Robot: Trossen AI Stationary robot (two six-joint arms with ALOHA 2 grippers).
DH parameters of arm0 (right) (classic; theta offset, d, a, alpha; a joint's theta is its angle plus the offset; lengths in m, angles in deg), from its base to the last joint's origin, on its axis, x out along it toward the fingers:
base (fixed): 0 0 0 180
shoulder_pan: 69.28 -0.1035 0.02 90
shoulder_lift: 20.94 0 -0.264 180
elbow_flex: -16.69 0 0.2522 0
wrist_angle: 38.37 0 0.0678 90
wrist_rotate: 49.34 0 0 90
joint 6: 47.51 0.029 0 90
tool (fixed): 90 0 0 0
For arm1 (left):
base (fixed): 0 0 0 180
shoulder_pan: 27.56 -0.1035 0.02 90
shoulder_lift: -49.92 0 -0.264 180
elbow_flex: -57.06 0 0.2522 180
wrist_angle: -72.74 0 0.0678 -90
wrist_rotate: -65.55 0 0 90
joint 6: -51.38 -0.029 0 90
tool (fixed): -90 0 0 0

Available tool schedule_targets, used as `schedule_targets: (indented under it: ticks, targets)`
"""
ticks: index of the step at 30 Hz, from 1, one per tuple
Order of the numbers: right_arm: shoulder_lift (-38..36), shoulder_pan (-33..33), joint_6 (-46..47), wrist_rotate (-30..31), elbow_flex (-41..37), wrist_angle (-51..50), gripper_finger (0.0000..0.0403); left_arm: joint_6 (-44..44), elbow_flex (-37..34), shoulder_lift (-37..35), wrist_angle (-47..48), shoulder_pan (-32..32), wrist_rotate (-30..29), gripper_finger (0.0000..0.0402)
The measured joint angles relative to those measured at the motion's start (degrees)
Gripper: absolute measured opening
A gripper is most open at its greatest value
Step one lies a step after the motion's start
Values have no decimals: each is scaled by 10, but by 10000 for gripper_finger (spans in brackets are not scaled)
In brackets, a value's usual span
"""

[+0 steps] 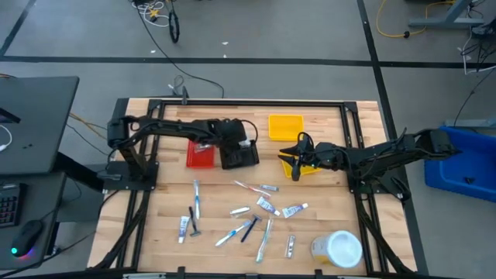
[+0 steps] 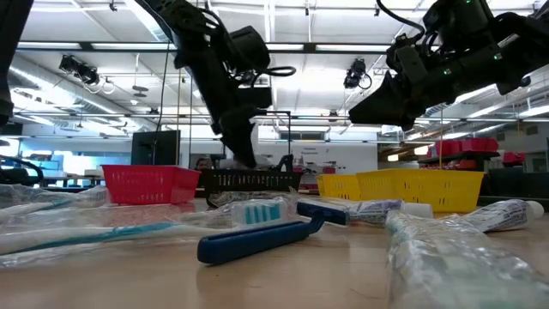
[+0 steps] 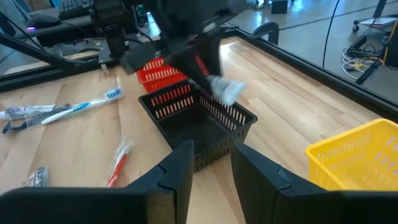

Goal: Pick & Place Travel size toiletries
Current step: Put the white toothpaste into the black bin, then put the orange toothbrush into the top yellow bin

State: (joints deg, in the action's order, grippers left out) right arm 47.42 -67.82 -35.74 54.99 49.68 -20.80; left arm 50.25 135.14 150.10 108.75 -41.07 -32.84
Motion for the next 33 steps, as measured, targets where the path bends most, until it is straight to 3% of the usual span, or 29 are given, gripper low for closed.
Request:
schedule_targets:
  ticks: [12,22,33]
  targets:
    - [4,0,0,0,0,-20,103,6,0,21,1,10,80,78]
    - [4,0,0,-41,0,-16,114,-12,0,31,9,15,78,81]
    - [4,0,11,-46,0,-15,112,-36,0,31,2,16,61,167]
